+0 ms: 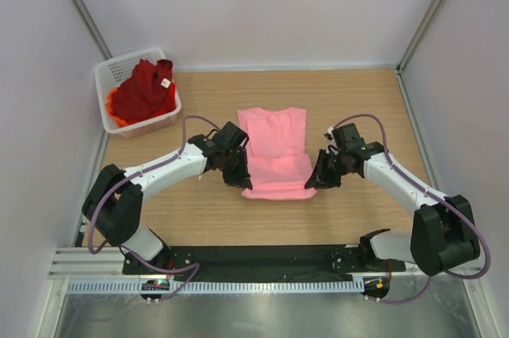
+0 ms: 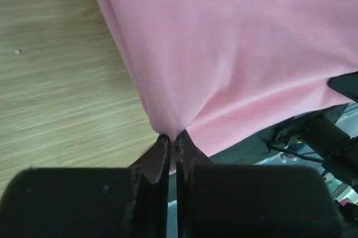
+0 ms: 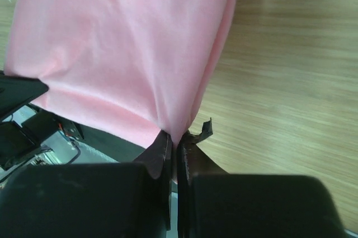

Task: Fold and stack the t-shirts
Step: Fold the tshirt

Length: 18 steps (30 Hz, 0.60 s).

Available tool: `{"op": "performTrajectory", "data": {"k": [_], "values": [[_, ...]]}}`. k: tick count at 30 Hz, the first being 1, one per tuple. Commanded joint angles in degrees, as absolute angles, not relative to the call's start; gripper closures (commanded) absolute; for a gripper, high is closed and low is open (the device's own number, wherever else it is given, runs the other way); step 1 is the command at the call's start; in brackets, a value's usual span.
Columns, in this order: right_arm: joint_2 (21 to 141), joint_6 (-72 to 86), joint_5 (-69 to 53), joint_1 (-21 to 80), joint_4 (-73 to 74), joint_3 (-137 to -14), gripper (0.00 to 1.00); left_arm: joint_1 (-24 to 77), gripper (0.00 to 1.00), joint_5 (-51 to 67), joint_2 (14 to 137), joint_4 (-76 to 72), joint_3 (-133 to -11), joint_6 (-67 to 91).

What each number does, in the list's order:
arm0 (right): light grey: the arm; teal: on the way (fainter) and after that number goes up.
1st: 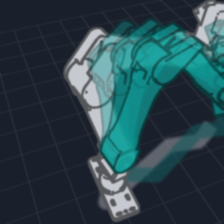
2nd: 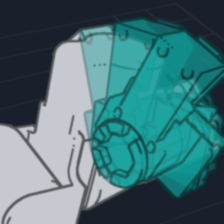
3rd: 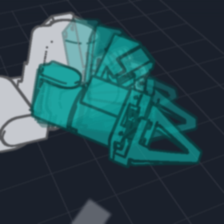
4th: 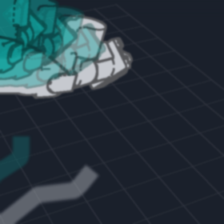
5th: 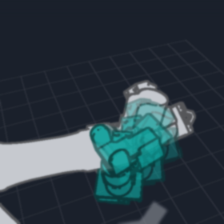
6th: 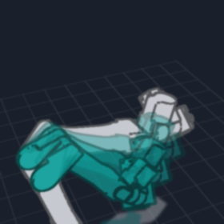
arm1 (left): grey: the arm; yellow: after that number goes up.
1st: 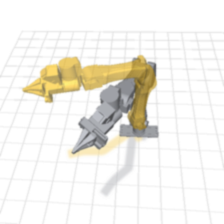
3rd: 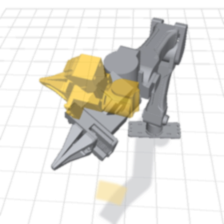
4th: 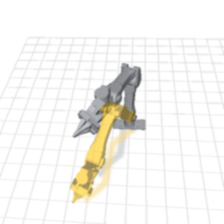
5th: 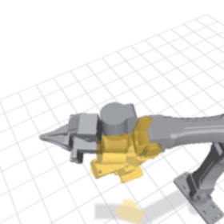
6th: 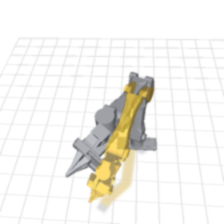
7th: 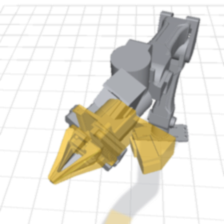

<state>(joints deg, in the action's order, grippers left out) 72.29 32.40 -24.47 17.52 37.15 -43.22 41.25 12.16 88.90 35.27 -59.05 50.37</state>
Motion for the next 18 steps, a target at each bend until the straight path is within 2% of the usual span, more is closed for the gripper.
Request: {"op": "performTrajectory", "data": {"k": [1,13,18], "values": [[75.2,31.6,-22.5,17.4,39.3,-50.7,0.99,39.7,1.0,9.1,89.7,42.4,-65.3,47.8],[96.1,28.3,-22.9,15.3,44.3,-76.8,0.99,29.9,1.0,12.3,103.5,48.2,-87.3,40.4],[102.0,28.2,-24.9,13.6,44.9,-82.7,0.99,27.5,1.0,14.1,108.9,49.9,-95.5,38.8]]}}
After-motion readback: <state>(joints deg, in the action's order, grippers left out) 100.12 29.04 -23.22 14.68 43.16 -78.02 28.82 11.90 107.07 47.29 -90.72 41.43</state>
